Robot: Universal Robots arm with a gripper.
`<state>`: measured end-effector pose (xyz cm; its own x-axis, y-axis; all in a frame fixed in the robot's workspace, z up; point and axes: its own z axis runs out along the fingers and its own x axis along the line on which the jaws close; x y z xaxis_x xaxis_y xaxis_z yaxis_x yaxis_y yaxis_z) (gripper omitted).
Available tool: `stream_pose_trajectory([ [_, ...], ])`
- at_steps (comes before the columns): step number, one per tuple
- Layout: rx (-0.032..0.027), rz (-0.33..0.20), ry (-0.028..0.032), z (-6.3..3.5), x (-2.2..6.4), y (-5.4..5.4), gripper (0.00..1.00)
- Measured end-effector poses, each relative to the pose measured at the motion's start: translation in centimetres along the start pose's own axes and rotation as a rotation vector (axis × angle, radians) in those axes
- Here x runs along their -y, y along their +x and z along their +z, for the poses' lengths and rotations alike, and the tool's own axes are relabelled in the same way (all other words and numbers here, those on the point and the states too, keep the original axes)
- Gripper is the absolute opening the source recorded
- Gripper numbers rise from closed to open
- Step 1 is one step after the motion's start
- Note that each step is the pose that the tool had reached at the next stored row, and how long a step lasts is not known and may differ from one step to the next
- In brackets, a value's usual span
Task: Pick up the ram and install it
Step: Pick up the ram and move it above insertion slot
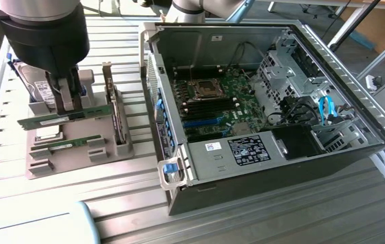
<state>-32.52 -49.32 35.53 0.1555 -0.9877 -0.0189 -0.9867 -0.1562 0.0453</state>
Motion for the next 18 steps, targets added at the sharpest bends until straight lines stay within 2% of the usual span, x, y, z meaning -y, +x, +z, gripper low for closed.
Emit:
stream_pose_trajectory([
  [2, 0.0, 0.001, 0.0, -0.16, 0.5, 0.1, 0.14],
  [8, 0.0003, 0.005, 0.0002, -1.58, 1.31, 0.2, 0.14],
  [18, -0.0035, 0.015, -0.0019, -1.9, 3.89, 0.6, 0.14],
])
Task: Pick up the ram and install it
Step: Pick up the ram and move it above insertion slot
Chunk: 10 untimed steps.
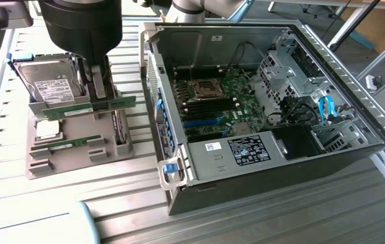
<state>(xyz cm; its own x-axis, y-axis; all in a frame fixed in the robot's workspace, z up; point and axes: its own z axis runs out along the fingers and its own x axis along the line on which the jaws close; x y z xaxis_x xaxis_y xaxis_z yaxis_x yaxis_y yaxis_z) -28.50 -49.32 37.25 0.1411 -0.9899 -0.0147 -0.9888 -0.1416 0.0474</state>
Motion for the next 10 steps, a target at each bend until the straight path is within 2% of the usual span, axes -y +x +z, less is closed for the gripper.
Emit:
stream_pose_trajectory([
  [10, 0.0002, 0.003, 0.0001, -0.15, 2.85, 0.4, 0.14],
])
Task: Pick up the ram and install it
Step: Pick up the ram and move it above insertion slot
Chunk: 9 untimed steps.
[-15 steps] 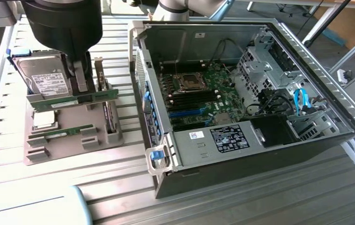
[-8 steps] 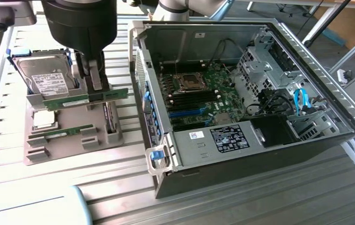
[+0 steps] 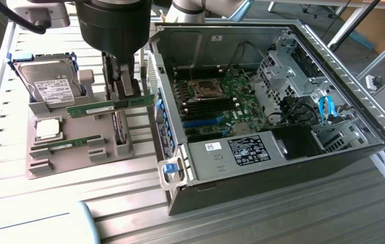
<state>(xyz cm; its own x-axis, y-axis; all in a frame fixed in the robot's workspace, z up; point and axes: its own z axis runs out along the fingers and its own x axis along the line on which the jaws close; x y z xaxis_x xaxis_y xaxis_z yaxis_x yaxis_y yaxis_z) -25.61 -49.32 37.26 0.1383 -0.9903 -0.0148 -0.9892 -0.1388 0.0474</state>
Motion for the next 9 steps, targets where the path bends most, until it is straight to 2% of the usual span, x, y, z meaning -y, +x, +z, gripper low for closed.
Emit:
stream_pose_trajectory([
  [3, 0.0001, 0.001, 0.0, -0.07, 0.9, 0.1, 0.14],
  [9, 0.0004, 0.007, 0.0001, -1.23, 1.95, 0.3, 0.14],
])
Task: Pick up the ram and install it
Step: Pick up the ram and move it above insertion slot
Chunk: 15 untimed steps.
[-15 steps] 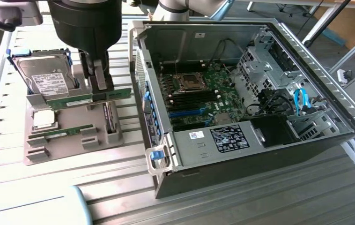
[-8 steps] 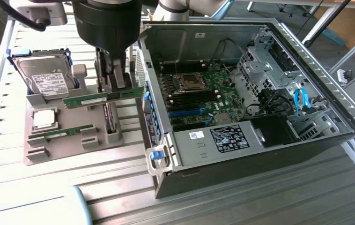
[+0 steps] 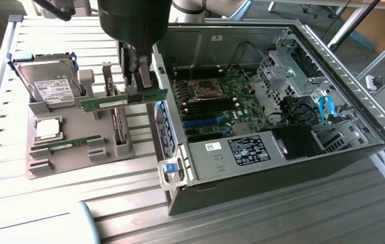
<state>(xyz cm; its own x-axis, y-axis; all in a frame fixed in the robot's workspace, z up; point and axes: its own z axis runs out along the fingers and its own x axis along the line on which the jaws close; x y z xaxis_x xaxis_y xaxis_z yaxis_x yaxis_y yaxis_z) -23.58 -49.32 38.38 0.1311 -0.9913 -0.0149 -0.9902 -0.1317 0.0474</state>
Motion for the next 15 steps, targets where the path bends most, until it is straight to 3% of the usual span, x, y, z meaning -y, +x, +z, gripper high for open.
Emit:
stream_pose_trajectory([
  [15, 0.0006, 0.016, 0.0001, -0.2, 3.56, 0.5, 0.14],
])
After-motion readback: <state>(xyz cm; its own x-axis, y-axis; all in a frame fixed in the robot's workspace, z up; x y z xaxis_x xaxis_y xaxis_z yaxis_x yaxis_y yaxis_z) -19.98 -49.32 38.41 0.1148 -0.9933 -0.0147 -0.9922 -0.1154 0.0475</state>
